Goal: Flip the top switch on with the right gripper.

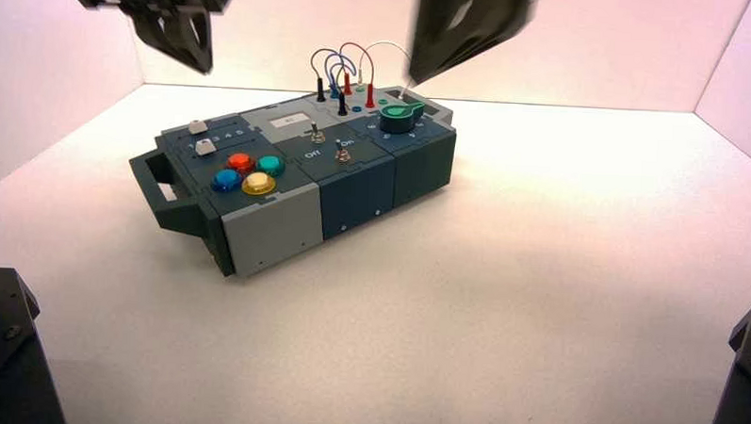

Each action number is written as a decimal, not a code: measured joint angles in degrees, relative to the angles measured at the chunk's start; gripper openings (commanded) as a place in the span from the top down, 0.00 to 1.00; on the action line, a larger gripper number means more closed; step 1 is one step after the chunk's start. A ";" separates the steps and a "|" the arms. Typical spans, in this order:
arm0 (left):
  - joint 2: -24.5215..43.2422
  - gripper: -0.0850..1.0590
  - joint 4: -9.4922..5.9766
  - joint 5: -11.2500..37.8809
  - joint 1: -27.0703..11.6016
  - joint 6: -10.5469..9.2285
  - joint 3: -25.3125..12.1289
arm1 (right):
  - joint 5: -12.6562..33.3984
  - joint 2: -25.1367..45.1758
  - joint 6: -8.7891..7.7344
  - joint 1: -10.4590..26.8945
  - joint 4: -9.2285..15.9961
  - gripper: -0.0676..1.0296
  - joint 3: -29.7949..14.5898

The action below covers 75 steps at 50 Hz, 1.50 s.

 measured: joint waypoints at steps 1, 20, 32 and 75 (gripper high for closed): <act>0.79 0.95 0.00 -0.09 0.00 0.09 -0.35 | -0.18 0.79 0.00 0.26 0.09 0.96 -0.35; 13.01 0.95 0.00 -0.62 0.88 1.23 -7.29 | -2.99 19.78 0.00 1.14 2.37 0.96 -12.74; 17.14 0.95 0.00 -1.05 1.14 1.23 -8.26 | -3.08 25.93 0.00 1.05 2.37 0.96 -19.07; 22.41 0.95 -0.09 -2.64 2.37 1.41 -12.74 | -5.01 33.40 0.09 -5.63 1.67 0.96 -24.79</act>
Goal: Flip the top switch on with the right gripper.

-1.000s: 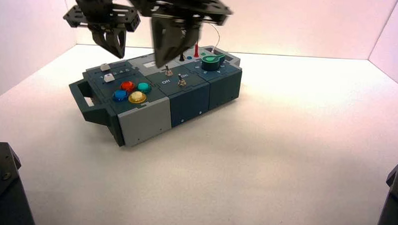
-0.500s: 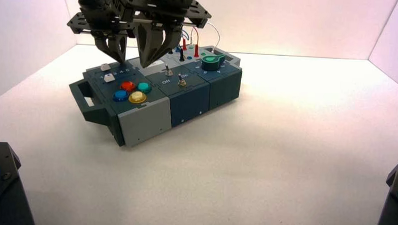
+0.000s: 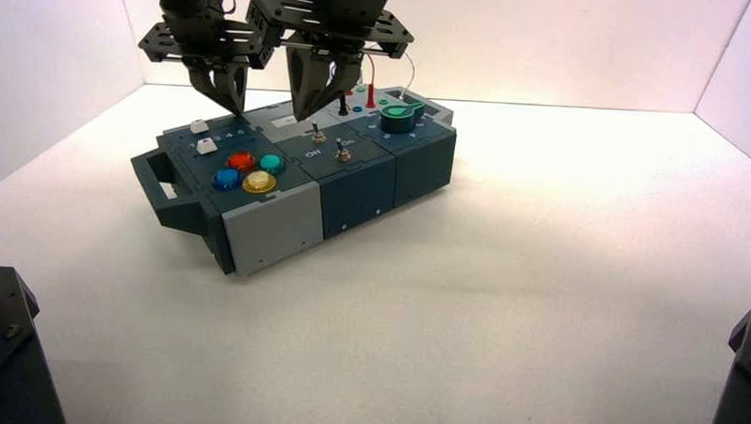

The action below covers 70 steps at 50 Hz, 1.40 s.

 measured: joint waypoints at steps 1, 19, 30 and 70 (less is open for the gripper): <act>0.00 0.95 0.00 0.00 0.09 0.00 0.00 | 0.00 0.26 0.00 -0.09 0.00 0.96 -0.18; 0.26 0.95 -0.09 0.18 0.00 0.26 -0.26 | 0.00 3.96 0.00 0.00 0.00 0.96 -2.90; 0.26 0.95 -0.09 0.18 0.00 0.35 -0.18 | -0.44 5.62 0.00 0.09 0.00 0.96 -3.08; 0.26 0.95 -0.09 0.26 0.00 0.53 -0.18 | -2.81 6.86 0.35 -3.08 0.00 0.96 -3.16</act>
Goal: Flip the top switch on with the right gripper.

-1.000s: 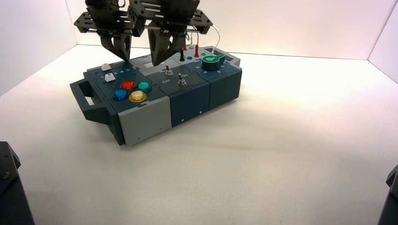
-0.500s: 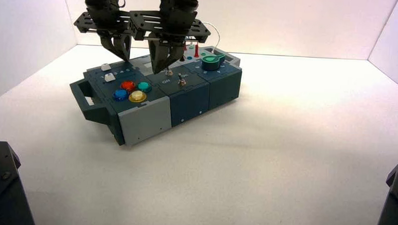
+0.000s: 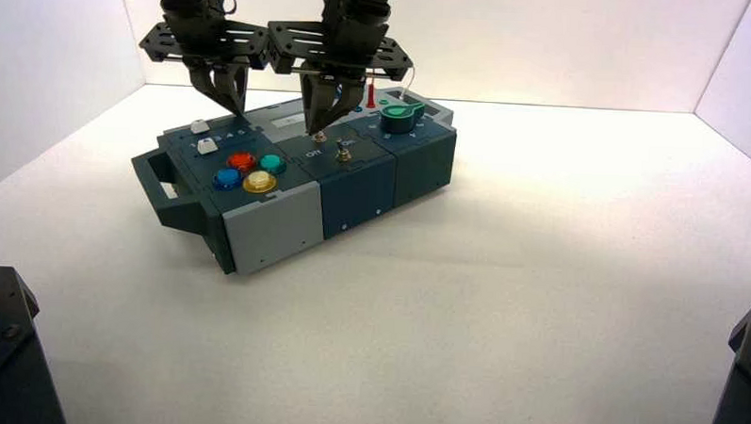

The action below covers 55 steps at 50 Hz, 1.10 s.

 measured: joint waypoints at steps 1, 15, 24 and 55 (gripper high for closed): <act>0.00 0.95 0.00 0.00 0.09 0.00 0.00 | 0.00 0.00 0.00 0.09 0.00 0.96 0.00; 0.18 0.95 0.00 0.00 0.09 0.09 0.00 | 0.00 0.97 0.00 0.09 -0.09 0.96 -0.97; 0.18 0.95 0.00 0.00 0.09 0.18 0.00 | -0.09 1.49 0.00 -0.09 0.00 0.96 -1.85; 0.53 0.95 0.00 -0.26 0.09 0.35 0.00 | -0.09 1.93 0.00 -1.14 0.44 0.96 -2.29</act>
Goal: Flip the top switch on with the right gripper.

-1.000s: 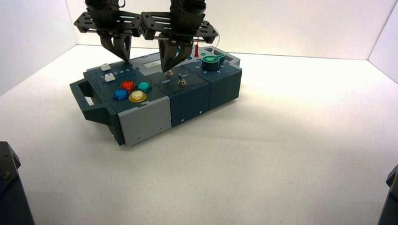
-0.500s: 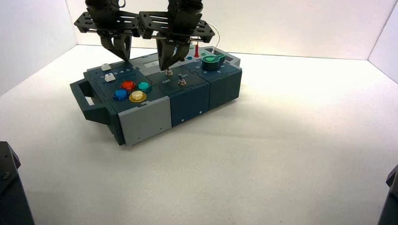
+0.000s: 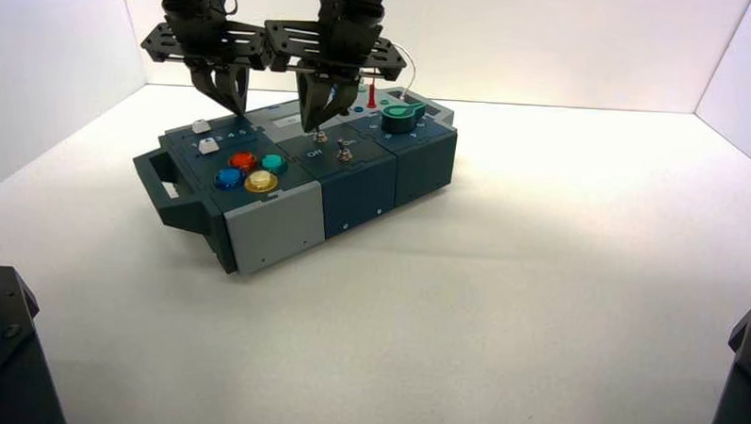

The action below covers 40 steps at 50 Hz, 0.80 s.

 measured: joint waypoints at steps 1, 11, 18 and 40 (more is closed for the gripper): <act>0.00 0.95 0.00 0.00 -0.09 0.00 -0.09 | 0.00 0.00 0.00 -0.09 -0.09 0.96 0.00; 0.00 0.95 0.00 0.00 -0.09 0.09 -0.09 | -0.09 -0.09 0.00 -0.62 0.00 0.96 0.35; 0.09 0.95 0.00 0.00 -0.09 0.26 -0.09 | -0.62 -0.26 -0.09 -1.85 0.09 0.96 1.49; 0.09 0.95 0.00 0.00 -0.09 0.53 -0.09 | -0.79 -2.29 -0.18 -1.85 0.09 0.96 2.20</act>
